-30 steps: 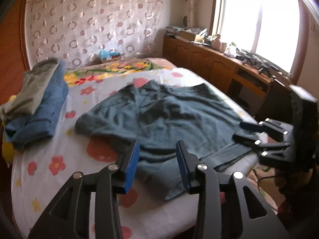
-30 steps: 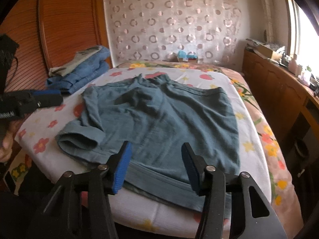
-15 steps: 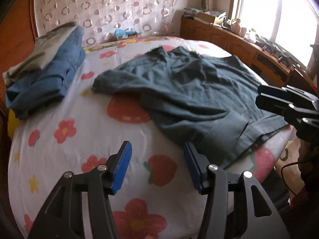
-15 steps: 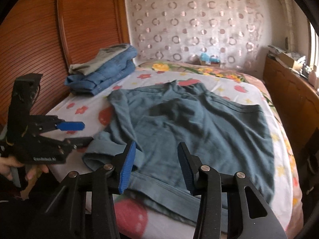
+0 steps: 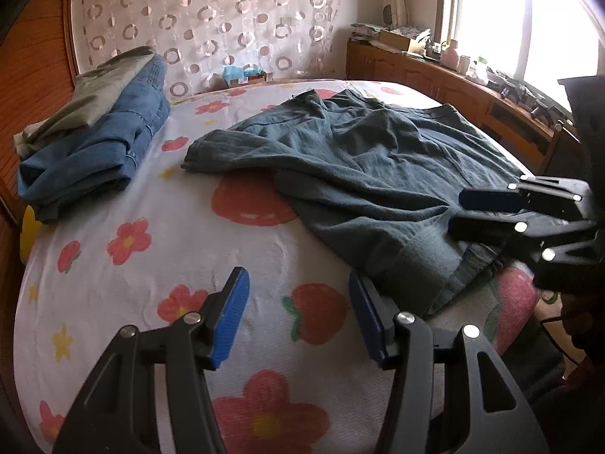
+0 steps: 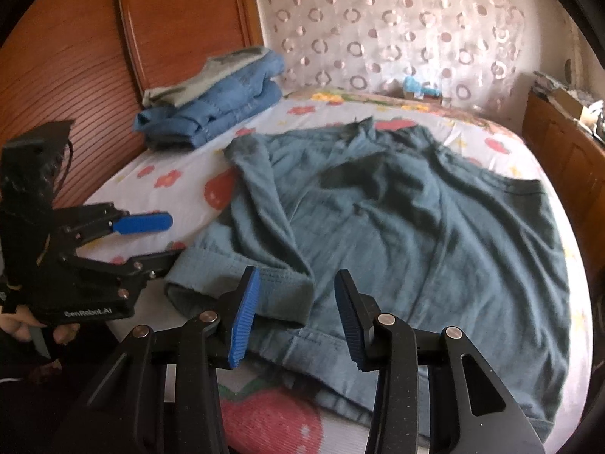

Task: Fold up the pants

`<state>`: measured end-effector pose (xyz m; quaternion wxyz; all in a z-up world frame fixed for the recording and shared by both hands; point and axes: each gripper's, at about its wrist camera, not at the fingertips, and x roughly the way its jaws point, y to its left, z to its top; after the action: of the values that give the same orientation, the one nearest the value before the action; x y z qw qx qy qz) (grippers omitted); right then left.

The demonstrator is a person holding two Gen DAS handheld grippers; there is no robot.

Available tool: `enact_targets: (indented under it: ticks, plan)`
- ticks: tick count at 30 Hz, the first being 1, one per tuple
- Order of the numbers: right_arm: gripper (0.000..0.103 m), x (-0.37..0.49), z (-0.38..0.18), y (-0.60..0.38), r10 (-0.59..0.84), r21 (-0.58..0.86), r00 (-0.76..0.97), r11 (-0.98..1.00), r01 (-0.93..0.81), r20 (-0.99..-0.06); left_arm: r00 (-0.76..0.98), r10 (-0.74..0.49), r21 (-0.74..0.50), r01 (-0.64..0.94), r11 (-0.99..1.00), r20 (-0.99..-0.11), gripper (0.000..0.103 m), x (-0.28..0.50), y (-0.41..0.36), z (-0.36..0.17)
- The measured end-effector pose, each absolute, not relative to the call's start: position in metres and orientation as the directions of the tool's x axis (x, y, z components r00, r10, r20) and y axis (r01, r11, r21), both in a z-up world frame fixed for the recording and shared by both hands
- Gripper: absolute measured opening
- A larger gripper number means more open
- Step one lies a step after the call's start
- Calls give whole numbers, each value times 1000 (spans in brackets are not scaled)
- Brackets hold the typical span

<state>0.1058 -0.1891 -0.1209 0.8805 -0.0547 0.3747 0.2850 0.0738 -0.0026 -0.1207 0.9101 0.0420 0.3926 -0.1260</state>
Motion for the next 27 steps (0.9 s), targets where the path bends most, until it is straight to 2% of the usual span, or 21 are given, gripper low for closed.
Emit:
enact_targets:
  ticks: [3, 7, 12, 14, 27]
  plan:
    - [41, 106, -126, -185, 461, 116, 545, 827, -550, -700, 652, -187, -27, 247, 969, -735, 54, 75, -1, -119]
    - [32, 107, -126, -185, 472, 128, 532, 820, -558, -703, 644, -195, -58, 227, 972, -740, 54, 75, 5, -117]
    - [10, 106, -122, -188, 483, 128, 540, 814, -566, -689, 654, -193, -56, 225, 973, -732, 54, 73, 5, -112]
    - [7, 104, -117, -190, 491, 126, 549, 811, -571, -676, 659, -198, -58, 228, 972, -726, 54, 72, 3, -108]
    - [5, 85, -68, -227, 484, 82, 677, 841, -534, -555, 686, -243, -79, 262, 962, -686, 54, 79, -16, -78]
